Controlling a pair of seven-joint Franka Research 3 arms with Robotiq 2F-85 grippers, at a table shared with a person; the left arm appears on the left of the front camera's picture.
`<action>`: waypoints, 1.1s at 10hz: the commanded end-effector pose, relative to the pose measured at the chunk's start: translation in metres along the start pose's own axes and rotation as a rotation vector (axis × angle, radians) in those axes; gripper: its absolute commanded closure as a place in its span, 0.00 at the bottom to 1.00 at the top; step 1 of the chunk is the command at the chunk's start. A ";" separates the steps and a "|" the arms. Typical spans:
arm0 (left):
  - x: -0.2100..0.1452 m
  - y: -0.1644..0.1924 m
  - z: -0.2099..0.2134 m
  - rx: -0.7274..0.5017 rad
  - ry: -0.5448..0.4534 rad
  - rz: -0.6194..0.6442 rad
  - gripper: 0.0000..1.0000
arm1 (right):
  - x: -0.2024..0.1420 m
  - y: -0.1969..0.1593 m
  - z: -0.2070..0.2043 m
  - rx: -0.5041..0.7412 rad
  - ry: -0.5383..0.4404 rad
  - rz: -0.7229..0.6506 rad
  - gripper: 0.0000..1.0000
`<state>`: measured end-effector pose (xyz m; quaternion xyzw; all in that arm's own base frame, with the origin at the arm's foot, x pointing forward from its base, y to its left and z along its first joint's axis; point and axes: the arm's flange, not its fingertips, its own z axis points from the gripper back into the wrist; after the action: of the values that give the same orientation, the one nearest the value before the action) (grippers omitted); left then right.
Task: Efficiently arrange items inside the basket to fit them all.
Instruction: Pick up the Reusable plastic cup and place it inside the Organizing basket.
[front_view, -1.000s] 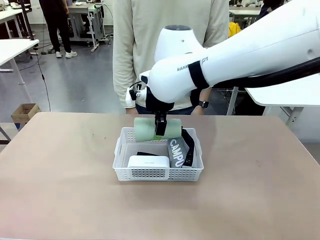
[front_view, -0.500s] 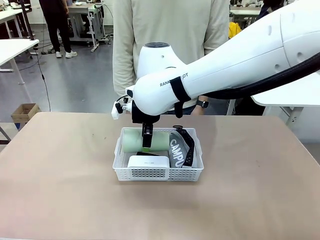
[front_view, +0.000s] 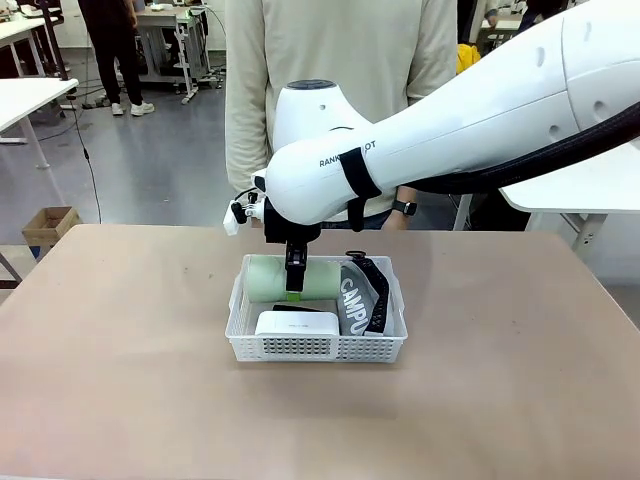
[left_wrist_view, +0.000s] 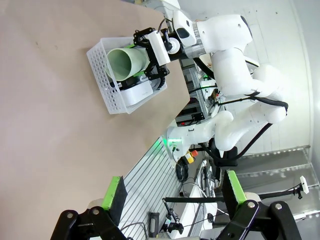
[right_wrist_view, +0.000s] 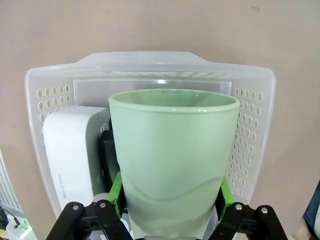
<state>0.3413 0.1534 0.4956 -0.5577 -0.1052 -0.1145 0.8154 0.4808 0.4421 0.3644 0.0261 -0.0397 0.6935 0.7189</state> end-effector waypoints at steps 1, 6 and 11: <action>-0.002 -0.001 0.002 -0.006 0.005 -0.003 0.00 | 0.000 -0.007 0.000 -0.066 0.010 -0.019 0.15; -0.002 -0.001 0.002 -0.006 0.005 -0.003 0.00 | -0.002 -0.024 -0.010 -0.080 0.006 -0.025 0.15; -0.002 -0.001 0.002 -0.006 0.005 -0.003 0.00 | -0.003 -0.029 -0.008 -0.133 -0.026 -0.005 0.15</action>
<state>0.3413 0.1534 0.4956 -0.5576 -0.1052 -0.1145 0.8154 0.5065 0.4401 0.3566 0.0067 -0.0728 0.6952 0.7151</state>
